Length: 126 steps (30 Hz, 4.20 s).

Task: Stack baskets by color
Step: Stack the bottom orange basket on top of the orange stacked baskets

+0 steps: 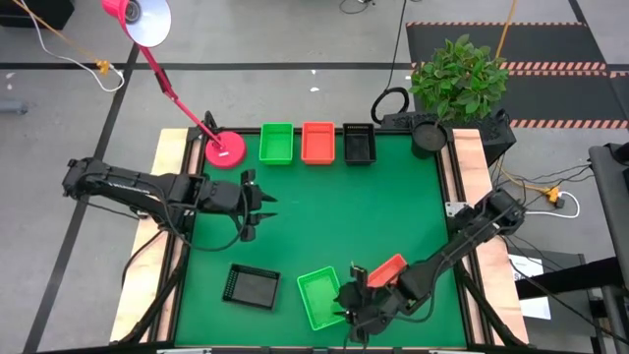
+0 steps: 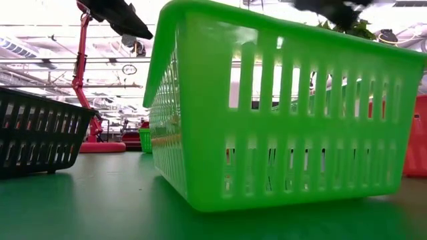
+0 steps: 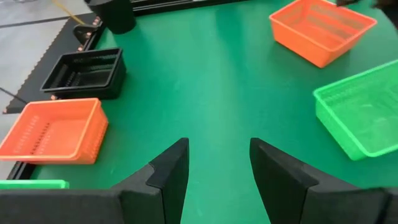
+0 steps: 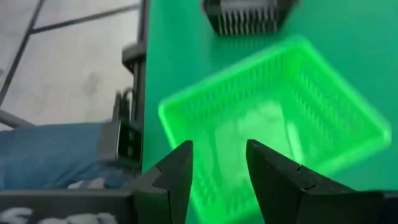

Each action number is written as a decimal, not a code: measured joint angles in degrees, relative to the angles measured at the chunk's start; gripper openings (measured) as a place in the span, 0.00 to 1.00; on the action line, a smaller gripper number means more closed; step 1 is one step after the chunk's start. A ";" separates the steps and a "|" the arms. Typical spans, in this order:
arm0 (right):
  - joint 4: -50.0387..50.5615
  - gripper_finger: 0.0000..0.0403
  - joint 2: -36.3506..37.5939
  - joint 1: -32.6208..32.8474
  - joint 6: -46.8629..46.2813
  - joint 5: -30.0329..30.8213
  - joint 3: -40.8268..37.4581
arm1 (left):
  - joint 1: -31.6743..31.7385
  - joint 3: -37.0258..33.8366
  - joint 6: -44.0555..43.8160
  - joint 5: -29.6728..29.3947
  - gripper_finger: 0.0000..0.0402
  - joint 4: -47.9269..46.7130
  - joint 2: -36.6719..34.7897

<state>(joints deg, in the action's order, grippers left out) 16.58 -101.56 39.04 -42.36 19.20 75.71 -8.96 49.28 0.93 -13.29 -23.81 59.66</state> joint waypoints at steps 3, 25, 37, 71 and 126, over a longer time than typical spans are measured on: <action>4.98 0.36 0.95 2.14 -7.84 0.02 0.00 | -1.48 0.00 -0.28 -0.02 0.43 -0.01 0.00; 24.12 0.36 1.88 9.87 -29.65 1.60 -5.02 | -4.67 0.00 -1.22 -3.31 0.43 0.02 0.00; 25.77 0.17 1.88 7.39 -28.73 -0.18 -7.11 | -4.62 0.00 -0.66 -3.33 0.43 0.02 0.00; 20.88 0.01 20.57 -22.13 37.77 4.59 -6.82 | -4.71 -0.09 1.54 -3.49 0.43 -3.83 -1.22; -11.51 0.01 6.38 -60.78 71.41 -13.40 -2.01 | 4.45 -0.07 -1.36 -5.10 0.43 -9.38 -7.80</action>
<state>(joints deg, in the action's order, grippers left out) 5.07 -95.17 -21.74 29.04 5.80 73.69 -4.51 49.21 -0.43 -18.39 -33.19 51.86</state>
